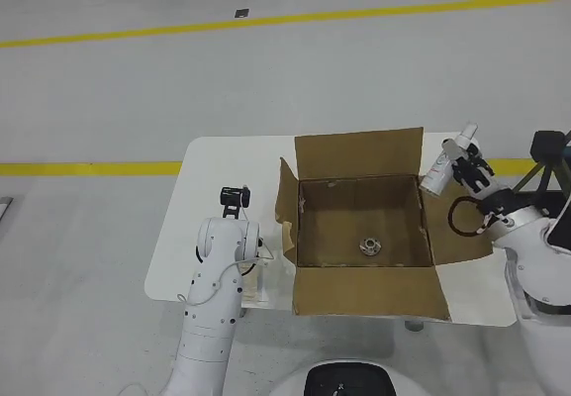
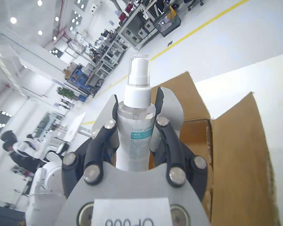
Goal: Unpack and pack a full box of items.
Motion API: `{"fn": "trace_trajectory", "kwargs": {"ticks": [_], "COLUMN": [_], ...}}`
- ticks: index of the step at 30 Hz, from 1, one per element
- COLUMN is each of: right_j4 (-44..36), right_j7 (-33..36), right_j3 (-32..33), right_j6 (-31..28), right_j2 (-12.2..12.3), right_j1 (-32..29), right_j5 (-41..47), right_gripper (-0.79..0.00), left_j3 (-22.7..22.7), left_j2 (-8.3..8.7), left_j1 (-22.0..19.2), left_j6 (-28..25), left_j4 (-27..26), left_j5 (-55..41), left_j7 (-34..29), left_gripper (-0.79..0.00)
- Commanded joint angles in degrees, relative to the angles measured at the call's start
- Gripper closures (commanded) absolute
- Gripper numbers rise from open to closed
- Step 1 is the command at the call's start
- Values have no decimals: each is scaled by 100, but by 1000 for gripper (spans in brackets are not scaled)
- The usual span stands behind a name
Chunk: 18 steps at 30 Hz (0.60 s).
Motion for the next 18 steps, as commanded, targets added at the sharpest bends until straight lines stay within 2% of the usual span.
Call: {"fn": "trace_trajectory", "kwargs": {"ticks": [1,9,11,14,18], "right_j4": [-5,-5,-9,7,24], "right_j7": [11,11,-113,-352,-412], "right_j3": [-8,-8,39,475,1456], "right_j6": [11,11,-76,-89,-264], "right_j2": [1,1,19,55,188], "right_j1": [7,7,-43,-38,-15], "right_j5": [-122,-122,-360,-398,-1163], "right_gripper": [0,0,0,0,0], "left_j3": [0,0,0,0,0], "left_j2": [0,0,0,0,0], "left_j1": [0,0,0,0,0], "left_j6": [0,0,0,0,0], "left_j4": [0,0,0,0,0], "left_j5": [0,0,0,0,0], "left_j7": [0,0,0,0,0], "left_gripper": [-785,-785,-785,-785,-785]}}
